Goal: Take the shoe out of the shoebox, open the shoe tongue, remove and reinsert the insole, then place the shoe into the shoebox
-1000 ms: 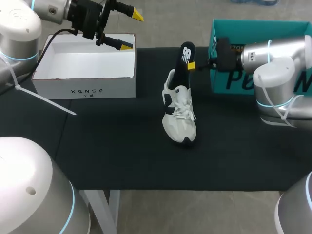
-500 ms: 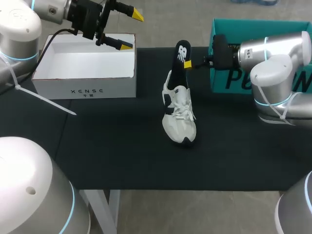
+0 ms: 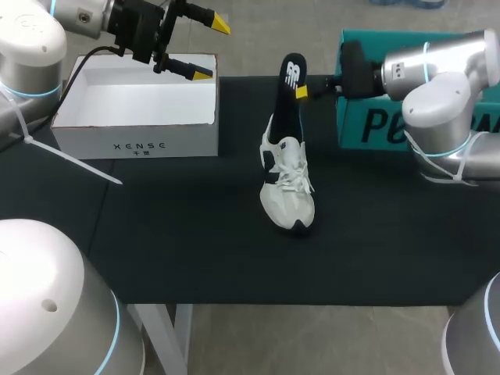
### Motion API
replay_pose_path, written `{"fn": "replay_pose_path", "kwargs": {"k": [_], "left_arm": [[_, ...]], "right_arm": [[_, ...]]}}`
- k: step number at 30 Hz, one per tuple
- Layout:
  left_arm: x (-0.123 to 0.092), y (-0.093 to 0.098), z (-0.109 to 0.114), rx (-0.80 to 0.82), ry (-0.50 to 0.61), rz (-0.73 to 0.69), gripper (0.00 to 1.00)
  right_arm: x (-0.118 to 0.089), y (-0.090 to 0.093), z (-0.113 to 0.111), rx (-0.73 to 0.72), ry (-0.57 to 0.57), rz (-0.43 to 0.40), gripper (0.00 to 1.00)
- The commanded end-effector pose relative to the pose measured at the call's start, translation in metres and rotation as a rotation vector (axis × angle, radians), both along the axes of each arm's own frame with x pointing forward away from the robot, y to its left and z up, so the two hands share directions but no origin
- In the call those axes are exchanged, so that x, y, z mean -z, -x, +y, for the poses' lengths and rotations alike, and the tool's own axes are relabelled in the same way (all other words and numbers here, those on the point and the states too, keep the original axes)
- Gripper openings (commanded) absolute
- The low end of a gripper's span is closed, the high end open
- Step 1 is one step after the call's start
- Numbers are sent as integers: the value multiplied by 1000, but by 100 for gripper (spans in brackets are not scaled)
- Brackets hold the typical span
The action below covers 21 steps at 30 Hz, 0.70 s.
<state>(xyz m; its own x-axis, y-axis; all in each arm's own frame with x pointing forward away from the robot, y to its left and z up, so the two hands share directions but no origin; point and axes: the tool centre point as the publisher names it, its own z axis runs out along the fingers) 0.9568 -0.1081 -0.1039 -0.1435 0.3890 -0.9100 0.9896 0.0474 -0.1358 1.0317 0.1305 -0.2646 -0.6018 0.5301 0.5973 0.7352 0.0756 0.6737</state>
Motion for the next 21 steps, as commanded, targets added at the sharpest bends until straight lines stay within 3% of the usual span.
{"fn": "replay_pose_path", "kwargs": {"k": [1,8,11,21], "left_arm": [[-1,-1,0,2,-4,0,100],[-1,-1,0,2,-4,0,100],[-1,-1,0,2,-4,0,100],[-1,-1,0,2,-4,0,100]], "right_arm": [[2,-10,1,-13,2,11,0],[0,-21,-5,-17,-7,0,0],[1,-21,-2,-23,-10,8,15],[6,-17,-4,-19,-7,19,29]]}}
